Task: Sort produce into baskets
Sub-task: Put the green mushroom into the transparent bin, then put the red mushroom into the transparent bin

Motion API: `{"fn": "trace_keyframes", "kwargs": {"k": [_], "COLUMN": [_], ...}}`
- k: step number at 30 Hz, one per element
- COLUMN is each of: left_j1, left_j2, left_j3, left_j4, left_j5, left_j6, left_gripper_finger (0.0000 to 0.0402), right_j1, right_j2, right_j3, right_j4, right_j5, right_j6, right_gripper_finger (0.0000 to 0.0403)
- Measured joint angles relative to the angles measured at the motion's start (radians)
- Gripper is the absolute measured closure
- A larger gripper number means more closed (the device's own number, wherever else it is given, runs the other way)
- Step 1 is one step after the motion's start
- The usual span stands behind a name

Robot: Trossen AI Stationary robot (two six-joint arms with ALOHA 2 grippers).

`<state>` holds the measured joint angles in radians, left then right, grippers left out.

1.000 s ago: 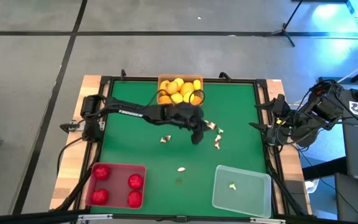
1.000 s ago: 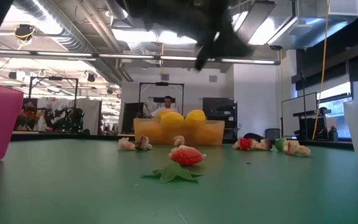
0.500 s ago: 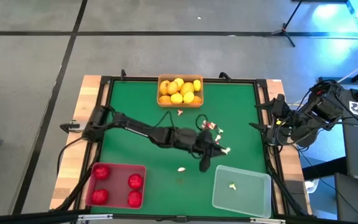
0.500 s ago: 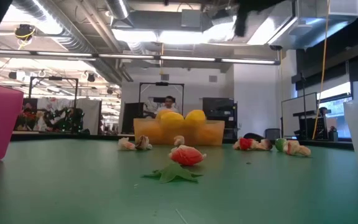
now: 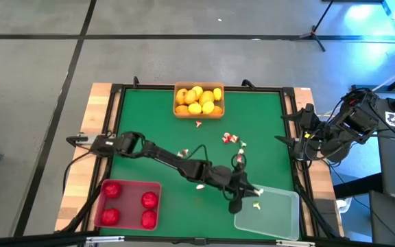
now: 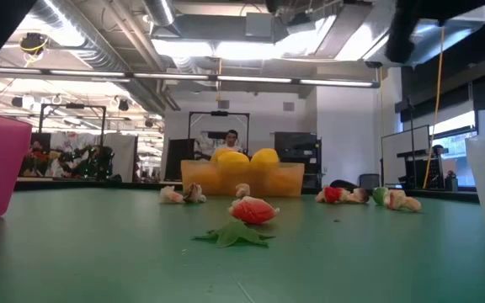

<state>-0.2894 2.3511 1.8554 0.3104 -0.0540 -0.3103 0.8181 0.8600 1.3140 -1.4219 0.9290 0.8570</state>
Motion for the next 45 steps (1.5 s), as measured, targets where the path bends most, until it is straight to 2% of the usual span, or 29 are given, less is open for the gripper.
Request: {"fn": "trace_keyframes", "kwargs": {"k": [6, 9, 11, 22, 24, 27, 33, 37, 41, 45], "left_j1": [-0.025, -0.019, -0.016, 0.022, 0.038, 0.083, 0.172, 0.232, 0.263, 0.28], "left_j2": [0.048, 0.048, 0.048, 0.046, 0.027, -0.048, -0.254, -0.319, -0.338, -0.337], "left_j3": [0.019, 0.019, 0.019, 0.019, 0.019, 0.028, 0.034, 0.029, -0.048, -0.185], "left_j4": [-0.049, -0.104, -0.102, -0.071, -0.116, -0.282, -0.762, -1.049, -1.074, -0.973], "left_j5": [-0.022, 0.025, 0.063, 0.081, 0.1, 0.097, -0.075, -0.203, -0.259, -0.32], "left_j6": [-0.062, -0.132, -0.13, -0.208, -0.219, -0.204, -0.105, -0.136, -0.126, -0.134], "left_gripper_finger": [0.0345, 0.0339, 0.0324, 0.0197, 0.0186, 0.0181, 0.0181, 0.018, 0.018, 0.018], "right_j1": [0.0, 0.0, 0.0, 0.0, 0.0, 0.0, 0.0, 0.0, 0.0, 0.0], "right_j2": [0.0, 0.002, 0.003, 0.006, 0.006, 0.008, 0.008, 0.009, 0.008, 0.008], "right_j3": [0.0, 0.0, 0.0, 0.0, 0.0, 0.0, 0.0, 0.0, 0.0, 0.0], "right_j4": [0.014, 0.014, 0.014, 0.014, 0.014, 0.014, 0.014, 0.013, 0.014, 0.014], "right_j5": [-0.01, -0.032, -0.043, -0.084, -0.085, -0.085, -0.085, -0.083, -0.077, -0.075], "right_j6": [0.002, 0.003, 0.01, 0.029, 0.029, 0.034, 0.036, 0.036, 0.037, 0.036], "right_gripper_finger": [0.0029, 0.0029, 0.0029, 0.0029, 0.0029, 0.0029, 0.0029, 0.0029, 0.0029, 0.0029]}}
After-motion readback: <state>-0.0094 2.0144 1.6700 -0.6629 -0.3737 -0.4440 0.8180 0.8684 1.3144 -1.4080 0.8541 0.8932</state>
